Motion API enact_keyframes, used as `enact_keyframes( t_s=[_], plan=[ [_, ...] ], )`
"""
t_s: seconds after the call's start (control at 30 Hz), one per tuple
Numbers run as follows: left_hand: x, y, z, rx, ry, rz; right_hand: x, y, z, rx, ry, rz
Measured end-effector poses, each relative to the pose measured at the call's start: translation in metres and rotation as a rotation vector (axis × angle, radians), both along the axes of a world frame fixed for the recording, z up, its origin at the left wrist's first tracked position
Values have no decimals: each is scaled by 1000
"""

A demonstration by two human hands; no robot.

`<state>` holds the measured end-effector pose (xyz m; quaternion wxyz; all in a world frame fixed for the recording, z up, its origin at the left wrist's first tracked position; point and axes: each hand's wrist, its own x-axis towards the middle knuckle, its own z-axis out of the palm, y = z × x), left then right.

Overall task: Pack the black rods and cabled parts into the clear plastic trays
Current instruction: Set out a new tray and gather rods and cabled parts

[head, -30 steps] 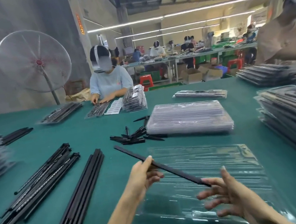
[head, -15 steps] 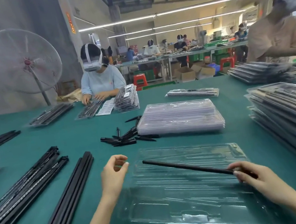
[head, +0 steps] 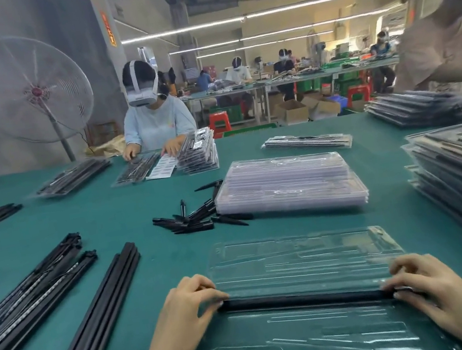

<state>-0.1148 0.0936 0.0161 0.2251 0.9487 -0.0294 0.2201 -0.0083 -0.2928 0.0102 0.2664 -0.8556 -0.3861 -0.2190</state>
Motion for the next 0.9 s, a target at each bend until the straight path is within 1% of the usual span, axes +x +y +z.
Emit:
enact_keyframes(
  t_s=[0.1,0.17,0.23,0.27,0.33,0.4,0.43,0.47,0.53,0.63,0.67,0.73,0.8,0.9],
  plan=[
    [-3,0,-1,126,-16,-38,6,2,-3,-48,-53,23],
    [-3,1,-2,179,-14,-58,8,5,-1,-46,-29,59],
    [0,5,-3,167,31,-52,7,9,1,-17,45,102],
    [2,9,-4,144,81,-53,7,10,4,-9,62,104],
    [9,15,-1,-1,142,-35,8,11,6,-15,89,92],
    [26,23,4,-158,97,15,9,12,13,-27,110,90],
    [39,28,7,-172,65,49,10,11,14,-40,123,96],
    [54,32,9,-139,63,85,11,10,15,-57,139,95],
    [87,35,12,5,129,115,14,10,13,-87,172,87],
    [138,27,13,339,238,84,20,12,4,-49,229,91],
    [154,22,14,465,243,91,20,13,3,-36,253,93],
    [179,15,18,650,236,131,21,12,0,-11,280,92],
    [198,14,17,766,267,173,21,12,-1,14,300,93],
    [216,15,8,815,314,207,20,14,-2,52,322,91]
  ],
)
